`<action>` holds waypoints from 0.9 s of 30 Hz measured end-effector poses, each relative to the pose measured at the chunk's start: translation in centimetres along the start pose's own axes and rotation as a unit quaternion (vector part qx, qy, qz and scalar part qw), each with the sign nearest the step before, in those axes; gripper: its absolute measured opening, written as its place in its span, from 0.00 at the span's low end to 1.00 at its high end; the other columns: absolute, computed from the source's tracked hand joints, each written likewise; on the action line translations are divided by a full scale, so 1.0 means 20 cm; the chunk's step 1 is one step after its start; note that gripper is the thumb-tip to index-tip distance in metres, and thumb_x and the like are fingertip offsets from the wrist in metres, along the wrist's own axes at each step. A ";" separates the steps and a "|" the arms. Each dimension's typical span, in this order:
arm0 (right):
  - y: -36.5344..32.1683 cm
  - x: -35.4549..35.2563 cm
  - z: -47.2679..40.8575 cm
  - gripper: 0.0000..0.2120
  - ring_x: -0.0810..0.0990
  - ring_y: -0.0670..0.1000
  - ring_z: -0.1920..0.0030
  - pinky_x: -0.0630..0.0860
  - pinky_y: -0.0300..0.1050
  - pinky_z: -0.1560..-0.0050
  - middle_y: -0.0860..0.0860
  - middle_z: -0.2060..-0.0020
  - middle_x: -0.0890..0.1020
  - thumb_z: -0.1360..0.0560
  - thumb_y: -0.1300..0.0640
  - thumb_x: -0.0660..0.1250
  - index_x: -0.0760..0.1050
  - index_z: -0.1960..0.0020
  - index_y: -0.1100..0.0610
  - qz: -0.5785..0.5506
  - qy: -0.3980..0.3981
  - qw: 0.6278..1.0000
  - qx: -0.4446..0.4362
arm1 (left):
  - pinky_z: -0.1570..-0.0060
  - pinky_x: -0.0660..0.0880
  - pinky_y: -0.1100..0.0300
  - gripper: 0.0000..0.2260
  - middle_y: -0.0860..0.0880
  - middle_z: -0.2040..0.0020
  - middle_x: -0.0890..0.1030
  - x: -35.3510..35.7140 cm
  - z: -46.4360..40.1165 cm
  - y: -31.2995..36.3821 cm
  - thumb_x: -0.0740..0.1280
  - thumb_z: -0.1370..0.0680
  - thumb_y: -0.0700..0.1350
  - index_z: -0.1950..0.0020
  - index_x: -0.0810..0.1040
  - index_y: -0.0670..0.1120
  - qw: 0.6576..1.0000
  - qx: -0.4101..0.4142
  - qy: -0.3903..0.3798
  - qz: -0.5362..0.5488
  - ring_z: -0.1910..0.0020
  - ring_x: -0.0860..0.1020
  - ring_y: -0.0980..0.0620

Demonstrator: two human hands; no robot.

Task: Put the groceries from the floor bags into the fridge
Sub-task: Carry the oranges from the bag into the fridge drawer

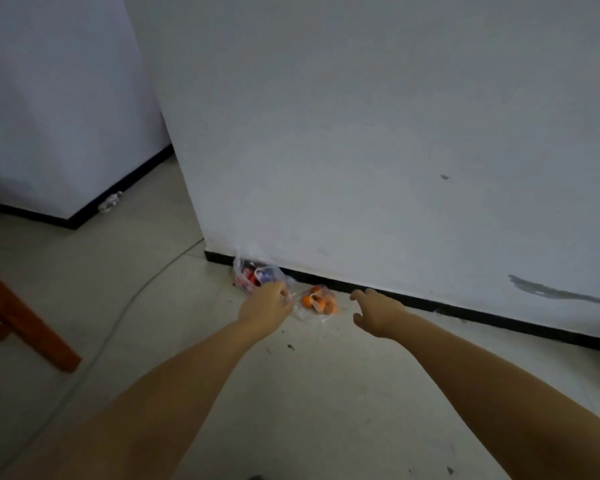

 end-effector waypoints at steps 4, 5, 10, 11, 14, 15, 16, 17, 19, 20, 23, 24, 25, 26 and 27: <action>-0.08 -0.10 -0.38 0.22 0.73 0.59 0.37 0.73 0.53 0.41 0.57 0.34 0.70 0.21 0.50 0.58 0.62 0.29 0.55 0.003 -0.006 1.000 -0.014 | 0.56 0.70 0.59 0.05 0.48 0.57 0.77 -0.10 -0.37 -0.15 0.64 0.24 0.49 0.58 0.74 0.49 1.000 -0.029 0.011 -0.006 0.51 0.78 0.46; -0.09 -0.11 -0.48 0.23 0.73 0.59 0.37 0.73 0.53 0.41 0.57 0.34 0.70 0.21 0.49 0.59 0.63 0.29 0.55 0.002 -0.007 1.000 -0.011 | 0.55 0.71 0.57 0.05 0.49 0.58 0.76 -0.12 -0.48 -0.19 0.65 0.24 0.49 0.60 0.73 0.50 0.999 -0.033 0.008 -0.006 0.51 0.78 0.46; -0.03 -0.20 -0.92 0.21 0.74 0.58 0.38 0.73 0.52 0.40 0.57 0.36 0.71 0.21 0.49 0.57 0.63 0.30 0.55 -0.055 -0.011 0.998 0.042 | 0.54 0.72 0.55 0.07 0.45 0.52 0.80 -0.22 -1.01 -0.28 0.64 0.24 0.47 0.49 0.76 0.45 0.999 -0.013 -0.021 -0.026 0.51 0.78 0.44; -0.02 -0.20 -0.99 0.22 0.74 0.58 0.38 0.74 0.52 0.40 0.57 0.36 0.71 0.20 0.49 0.57 0.63 0.30 0.56 -0.066 -0.014 0.996 0.053 | 0.55 0.71 0.57 0.07 0.44 0.52 0.80 -0.22 -1.10 -0.29 0.64 0.24 0.47 0.50 0.76 0.45 0.999 -0.001 -0.037 -0.032 0.52 0.78 0.45; 0.05 -0.20 -1.17 0.22 0.75 0.57 0.39 0.74 0.51 0.40 0.57 0.36 0.72 0.21 0.49 0.58 0.63 0.29 0.56 -0.098 -0.023 0.991 0.090 | 0.56 0.72 0.57 0.07 0.44 0.52 0.80 -0.19 -1.39 -0.32 0.65 0.24 0.48 0.50 0.75 0.45 0.997 0.015 -0.070 -0.039 0.53 0.79 0.45; 0.07 -0.19 -1.22 0.22 0.75 0.57 0.38 0.74 0.51 0.40 0.57 0.36 0.72 0.21 0.50 0.58 0.64 0.30 0.56 -0.112 -0.022 0.989 0.097 | 0.55 0.73 0.56 0.07 0.44 0.52 0.80 -0.17 -1.47 -0.32 0.65 0.24 0.48 0.50 0.75 0.46 0.996 0.012 -0.078 -0.041 0.53 0.79 0.45; 0.09 -0.18 -1.26 0.21 0.75 0.57 0.38 0.73 0.52 0.39 0.57 0.35 0.72 0.21 0.51 0.59 0.64 0.30 0.56 -0.124 -0.023 0.986 0.106 | 0.55 0.73 0.56 0.06 0.44 0.52 0.80 -0.15 -1.54 -0.33 0.65 0.24 0.48 0.52 0.75 0.47 0.996 0.011 -0.083 -0.040 0.53 0.78 0.45; 0.10 -0.16 -1.31 0.20 0.75 0.57 0.38 0.73 0.52 0.39 0.56 0.35 0.72 0.21 0.53 0.59 0.65 0.31 0.56 -0.133 -0.026 0.984 0.111 | 0.54 0.73 0.56 0.05 0.44 0.51 0.80 -0.11 -1.60 -0.33 0.65 0.25 0.48 0.53 0.74 0.47 0.994 0.007 -0.098 -0.044 0.53 0.78 0.45; 0.14 -0.12 -1.40 0.19 0.74 0.56 0.36 0.72 0.50 0.37 0.55 0.34 0.71 0.21 0.54 0.57 0.65 0.30 0.54 -0.144 -0.040 0.982 0.119 | 0.53 0.74 0.57 0.07 0.45 0.51 0.80 0.01 -1.71 -0.33 0.64 0.24 0.47 0.51 0.75 0.45 0.990 0.010 -0.136 -0.044 0.51 0.78 0.46; 0.17 -0.10 -1.45 0.19 0.74 0.55 0.36 0.72 0.50 0.37 0.55 0.34 0.71 0.20 0.54 0.57 0.64 0.30 0.54 -0.147 -0.048 0.980 0.124 | 0.52 0.74 0.56 0.08 0.45 0.51 0.80 0.07 -1.76 -0.32 0.64 0.24 0.47 0.49 0.76 0.44 0.987 0.017 -0.154 -0.039 0.50 0.79 0.45; 0.26 -0.03 -1.61 0.20 0.74 0.56 0.36 0.72 0.51 0.37 0.55 0.34 0.72 0.20 0.54 0.56 0.63 0.29 0.53 -0.149 -0.067 0.978 0.128 | 0.54 0.76 0.52 0.09 0.44 0.53 0.80 0.20 -1.88 -0.31 0.63 0.23 0.47 0.48 0.76 0.43 0.985 0.014 -0.171 -0.025 0.54 0.80 0.44; 0.29 -0.01 -1.68 0.20 0.74 0.56 0.37 0.72 0.51 0.37 0.55 0.35 0.72 0.20 0.53 0.56 0.63 0.29 0.53 -0.152 -0.067 0.978 0.128 | 0.56 0.76 0.53 0.09 0.45 0.54 0.81 0.23 -1.93 -0.31 0.63 0.23 0.47 0.48 0.76 0.43 0.986 0.014 -0.163 -0.018 0.55 0.80 0.44; 0.33 0.01 -1.75 0.20 0.75 0.56 0.37 0.73 0.51 0.37 0.55 0.35 0.72 0.20 0.53 0.56 0.64 0.29 0.53 -0.156 -0.065 0.977 0.128 | 0.56 0.75 0.54 0.09 0.45 0.54 0.81 0.26 -1.98 -0.32 0.63 0.23 0.47 0.48 0.76 0.44 0.986 0.015 -0.162 -0.017 0.55 0.79 0.45; 0.36 0.06 -1.81 0.19 0.75 0.56 0.37 0.73 0.51 0.38 0.55 0.36 0.73 0.20 0.52 0.56 0.64 0.30 0.53 -0.163 -0.069 0.975 0.132 | 0.56 0.74 0.55 0.09 0.45 0.54 0.81 0.31 -2.03 -0.35 0.63 0.22 0.48 0.48 0.76 0.44 0.986 0.015 -0.167 -0.018 0.55 0.79 0.46; 0.39 0.10 -1.88 0.19 0.75 0.56 0.38 0.74 0.51 0.39 0.55 0.36 0.73 0.20 0.52 0.56 0.64 0.30 0.53 -0.168 -0.070 0.974 0.134 | 0.55 0.74 0.55 0.09 0.46 0.54 0.81 0.37 -2.09 -0.39 0.63 0.23 0.48 0.48 0.76 0.44 0.984 0.011 -0.175 -0.020 0.53 0.79 0.46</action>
Point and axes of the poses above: each hand's wrist, its own z-axis away from the middle knuckle, its own x-axis out of the palm, y = z × x, the point moved 8 cm from there along -z, towards the middle knuckle
